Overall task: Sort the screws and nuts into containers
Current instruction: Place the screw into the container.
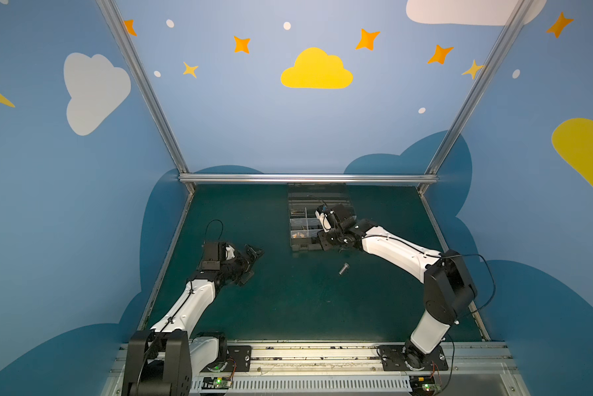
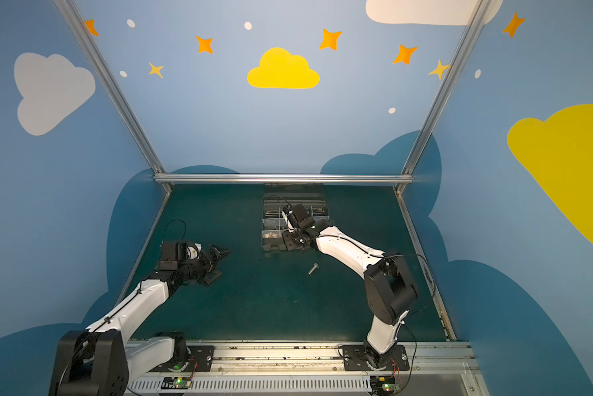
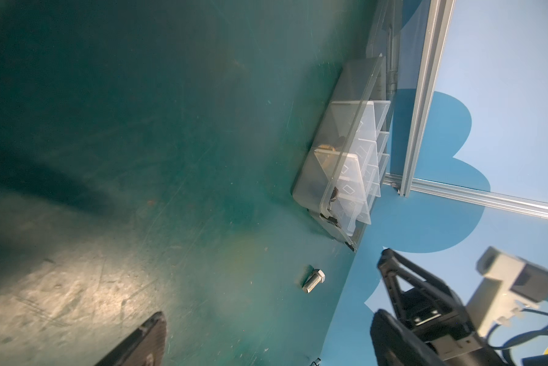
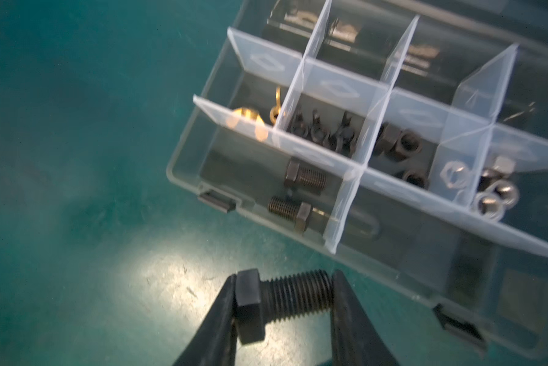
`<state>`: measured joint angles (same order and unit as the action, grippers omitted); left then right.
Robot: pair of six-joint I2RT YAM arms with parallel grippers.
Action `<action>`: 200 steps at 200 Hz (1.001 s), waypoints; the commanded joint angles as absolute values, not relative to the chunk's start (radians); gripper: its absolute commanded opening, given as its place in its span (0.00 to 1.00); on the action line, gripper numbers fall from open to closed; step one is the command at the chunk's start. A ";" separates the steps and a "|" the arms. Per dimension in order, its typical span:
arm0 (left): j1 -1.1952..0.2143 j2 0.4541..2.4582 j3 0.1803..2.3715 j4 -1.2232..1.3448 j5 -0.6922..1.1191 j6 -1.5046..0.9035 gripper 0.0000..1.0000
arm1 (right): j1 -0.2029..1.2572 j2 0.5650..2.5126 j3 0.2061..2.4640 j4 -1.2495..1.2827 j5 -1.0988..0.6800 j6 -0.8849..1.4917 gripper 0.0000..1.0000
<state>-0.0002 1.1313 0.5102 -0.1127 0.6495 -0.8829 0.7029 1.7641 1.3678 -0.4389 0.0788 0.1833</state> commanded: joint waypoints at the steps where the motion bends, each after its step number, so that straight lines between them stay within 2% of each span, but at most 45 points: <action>1: 0.004 1.126 0.498 -0.109 0.655 -0.871 1.00 | 0.693 1.828 1.434 -0.481 0.096 0.186 0.18; 75: 0.003 1.121 0.499 -0.115 0.655 -0.871 1.00 | 0.693 1.982 1.564 -0.500 0.061 0.214 0.23; 173: 0.006 1.131 0.502 -0.114 0.655 -0.869 1.00 | 0.707 2.058 1.629 -0.526 0.067 0.202 0.34; 184: 0.005 1.132 0.503 -0.114 0.655 -0.870 1.00 | 0.707 2.061 1.636 -0.530 0.067 0.201 0.38; 200: 0.005 1.130 0.504 -0.115 0.654 -0.870 1.00 | 0.706 2.064 1.646 -0.536 0.069 0.197 0.51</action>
<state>0.0002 1.1313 0.5102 -0.1135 0.6495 -0.8829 0.7021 2.0495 1.6058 -0.5171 0.0662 0.1993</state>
